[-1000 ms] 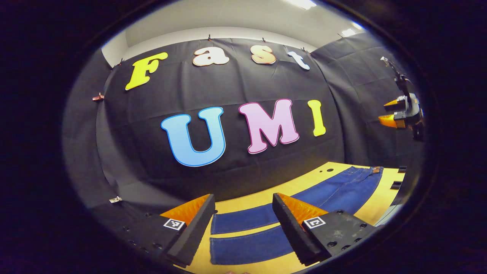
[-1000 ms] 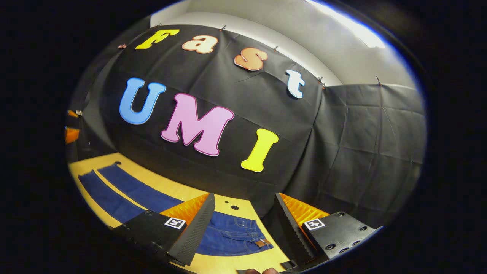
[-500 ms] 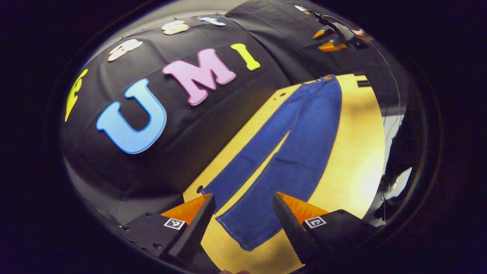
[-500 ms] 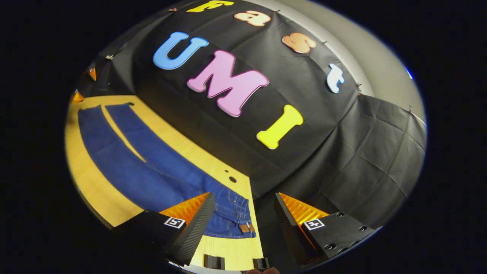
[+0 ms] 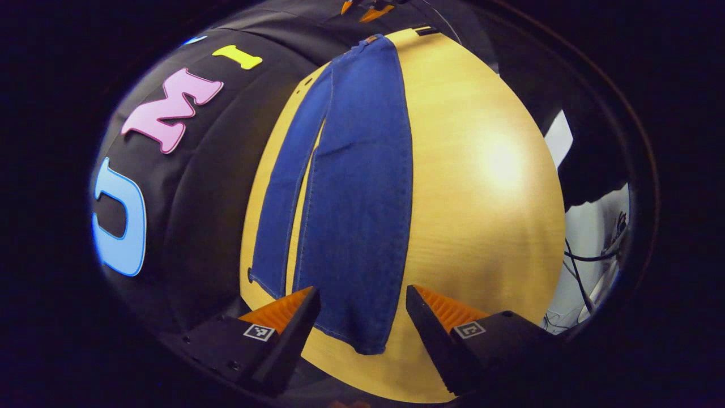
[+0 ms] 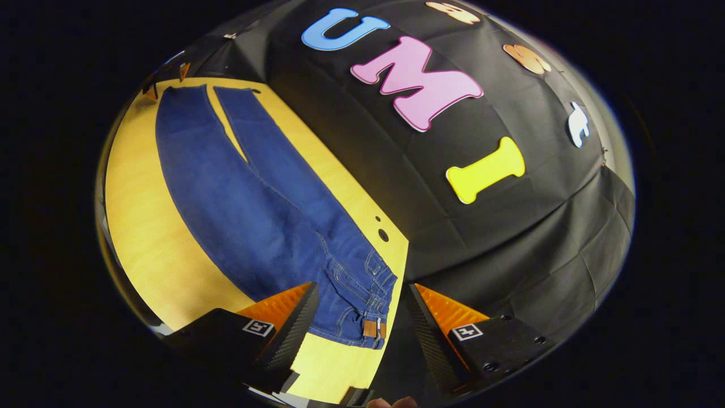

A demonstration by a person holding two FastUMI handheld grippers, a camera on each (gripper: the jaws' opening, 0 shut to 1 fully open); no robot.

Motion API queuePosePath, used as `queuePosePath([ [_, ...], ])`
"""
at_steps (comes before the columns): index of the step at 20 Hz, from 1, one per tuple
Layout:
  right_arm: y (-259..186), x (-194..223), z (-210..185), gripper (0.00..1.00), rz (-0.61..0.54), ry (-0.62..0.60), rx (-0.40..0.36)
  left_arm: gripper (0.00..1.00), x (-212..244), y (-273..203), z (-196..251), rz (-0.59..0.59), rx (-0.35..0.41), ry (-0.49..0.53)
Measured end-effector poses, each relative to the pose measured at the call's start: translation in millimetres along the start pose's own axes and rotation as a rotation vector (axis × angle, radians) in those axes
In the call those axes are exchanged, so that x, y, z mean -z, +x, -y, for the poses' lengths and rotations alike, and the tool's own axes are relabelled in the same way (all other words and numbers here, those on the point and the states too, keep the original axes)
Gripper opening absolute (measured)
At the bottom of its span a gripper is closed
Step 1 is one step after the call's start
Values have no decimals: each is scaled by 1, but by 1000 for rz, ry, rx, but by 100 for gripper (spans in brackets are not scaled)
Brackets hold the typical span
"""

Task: Grasp the waist and the cuffs of the jeans and fold them to make the two legs overlap; first hold the waist and fold one-third of the jeans toward the cuffs, then hold the cuffs and fold the remaining one-third in the same direction to finish folding.

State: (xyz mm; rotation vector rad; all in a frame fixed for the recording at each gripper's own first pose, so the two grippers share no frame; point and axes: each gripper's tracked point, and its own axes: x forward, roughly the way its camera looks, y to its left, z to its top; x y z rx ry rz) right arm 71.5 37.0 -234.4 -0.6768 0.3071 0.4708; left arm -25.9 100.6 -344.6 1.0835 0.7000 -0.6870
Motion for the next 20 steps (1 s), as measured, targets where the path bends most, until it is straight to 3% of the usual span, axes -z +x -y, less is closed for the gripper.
queuePosePath([
  [5, 26, 36, 7, 97, -58, 21, -28, 94, 12, 24, -11, -26, 1, 57],
  [8, 33, 69, 7, 97, -102, -31, -54, 93, 12, 32, -22, -24, -6, 67],
  [17, 47, 150, -57, 97, -82, -605, -342, 92, 10, 40, -30, -29, 7, 117],
  [20, 70, 144, -55, 90, -32, -699, -300, 90, 8, 43, -31, -36, 11, 125],
])
